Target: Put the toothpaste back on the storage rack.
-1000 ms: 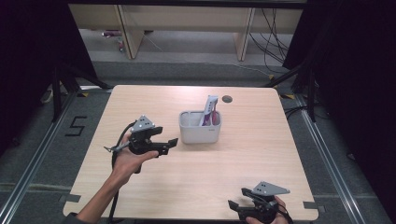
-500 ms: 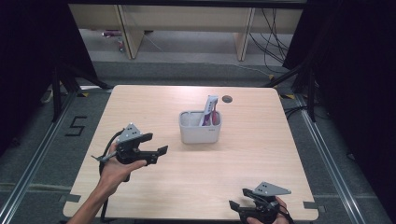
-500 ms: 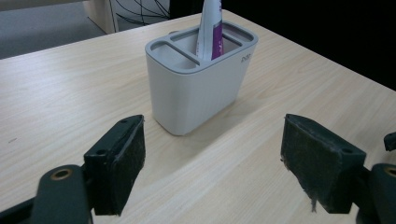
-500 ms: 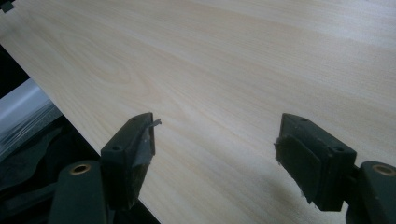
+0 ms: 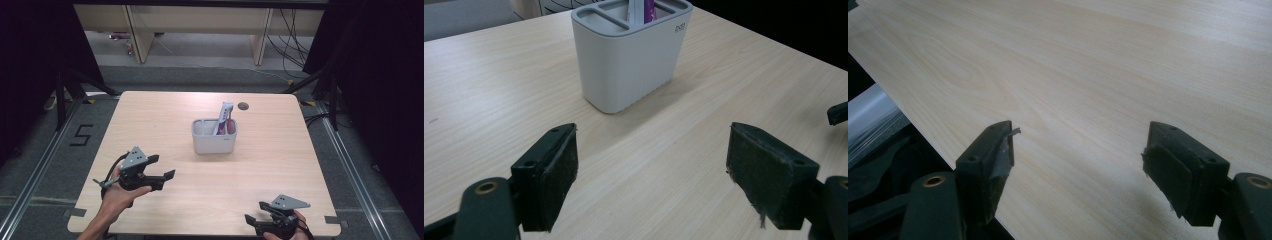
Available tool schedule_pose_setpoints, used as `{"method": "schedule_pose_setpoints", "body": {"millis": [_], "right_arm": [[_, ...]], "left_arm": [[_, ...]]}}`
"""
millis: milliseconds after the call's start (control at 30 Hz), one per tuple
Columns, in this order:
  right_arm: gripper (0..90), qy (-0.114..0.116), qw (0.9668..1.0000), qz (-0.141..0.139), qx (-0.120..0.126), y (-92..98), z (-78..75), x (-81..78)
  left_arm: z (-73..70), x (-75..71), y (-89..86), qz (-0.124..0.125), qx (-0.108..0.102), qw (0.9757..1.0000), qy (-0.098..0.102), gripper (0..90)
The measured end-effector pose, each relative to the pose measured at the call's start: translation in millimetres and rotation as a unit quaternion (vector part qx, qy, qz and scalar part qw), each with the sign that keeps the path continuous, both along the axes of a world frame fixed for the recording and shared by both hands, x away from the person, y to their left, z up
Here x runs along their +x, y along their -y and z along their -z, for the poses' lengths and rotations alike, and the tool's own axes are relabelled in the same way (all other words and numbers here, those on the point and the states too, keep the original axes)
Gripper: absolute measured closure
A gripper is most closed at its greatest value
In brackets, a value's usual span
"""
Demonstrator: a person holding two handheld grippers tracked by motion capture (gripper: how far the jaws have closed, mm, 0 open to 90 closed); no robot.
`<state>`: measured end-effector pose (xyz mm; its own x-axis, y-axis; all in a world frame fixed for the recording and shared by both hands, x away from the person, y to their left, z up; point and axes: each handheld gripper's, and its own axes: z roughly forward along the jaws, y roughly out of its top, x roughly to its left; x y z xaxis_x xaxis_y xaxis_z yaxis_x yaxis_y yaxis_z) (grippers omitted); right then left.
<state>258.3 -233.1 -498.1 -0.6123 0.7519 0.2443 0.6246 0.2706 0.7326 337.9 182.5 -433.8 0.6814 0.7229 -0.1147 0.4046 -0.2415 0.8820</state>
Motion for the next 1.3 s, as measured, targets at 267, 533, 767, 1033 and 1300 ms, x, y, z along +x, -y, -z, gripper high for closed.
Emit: {"method": "schedule_pose_setpoints", "body": {"millis": [267,533,767,1033,1300], "right_arm": [[28.4,0.009,0.9999,0.002,-0.012,3.5,-1.2,1.2],[28.4,0.003,1.0,0.002,-0.002,0.2,0.2,1.2],[28.4,0.006,0.9999,-0.004,-0.01,1.7,0.3,2.6],[28.4,-0.01,0.9999,0.007,0.0,-0.3,-1.2,-0.3],[28.4,0.005,1.0,0.004,-0.007,0.0,0.9,2.3]], "left_arm": [[11.3,-14.7,-10.2,-0.003,0.001,1.0,-0.003,20.1],[24.6,-24.7,-20.2,-0.011,0.006,0.9999,-0.007,20.0],[38.2,-31.1,-24.6,-0.003,0.012,0.9998,-0.014,19.9],[52.2,-42.9,-29.4,-0.005,0.016,0.9995,-0.027,20.0],[55.6,-54.5,-32.4,0.005,0.005,0.9994,-0.034,20.0]]}}
